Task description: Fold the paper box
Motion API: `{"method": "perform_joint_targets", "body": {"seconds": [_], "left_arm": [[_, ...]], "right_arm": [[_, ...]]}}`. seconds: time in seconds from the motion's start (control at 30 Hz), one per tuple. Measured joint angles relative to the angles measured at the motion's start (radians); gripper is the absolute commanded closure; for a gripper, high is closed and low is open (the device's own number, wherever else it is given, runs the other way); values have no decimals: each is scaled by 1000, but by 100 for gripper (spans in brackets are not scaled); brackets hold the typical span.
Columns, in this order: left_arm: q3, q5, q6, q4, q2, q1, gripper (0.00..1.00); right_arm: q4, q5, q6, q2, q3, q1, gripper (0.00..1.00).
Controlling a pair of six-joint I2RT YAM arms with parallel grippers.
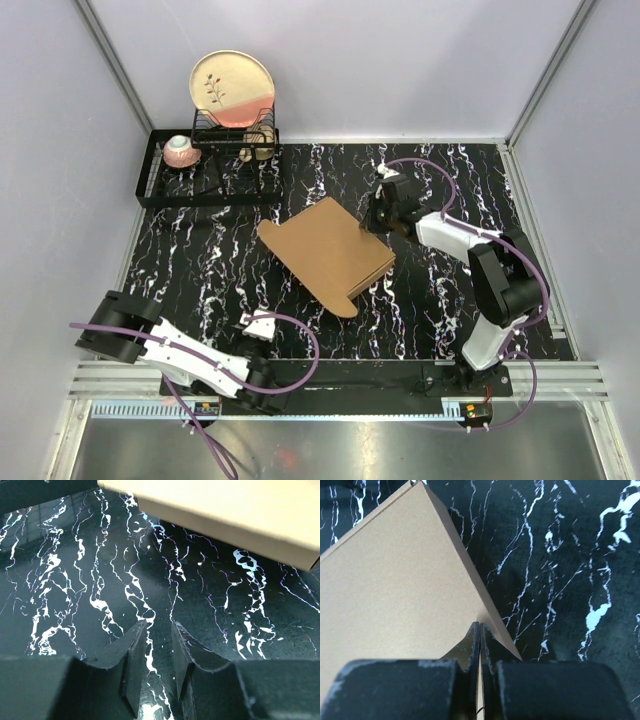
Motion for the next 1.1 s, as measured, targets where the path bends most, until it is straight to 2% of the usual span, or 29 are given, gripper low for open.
{"method": "perform_joint_targets", "body": {"seconds": [0.23, 0.43, 0.87, 1.1], "left_arm": [[2, 0, 0, 0, 0, 0, 67], [2, -1, 0, 0, 0, -1, 67], [24, -23, 0, -3, 47, -2, 65], [57, -84, 0, -4, 75, 29, 62]], "right_arm": [[55, 9, 7, 53, 3, -67, 99], [-8, 5, 13, 113, -27, -76, 98], [-8, -3, 33, 112, -32, -91, 98], [-13, 10, 76, 65, -80, -153, 94]]}}
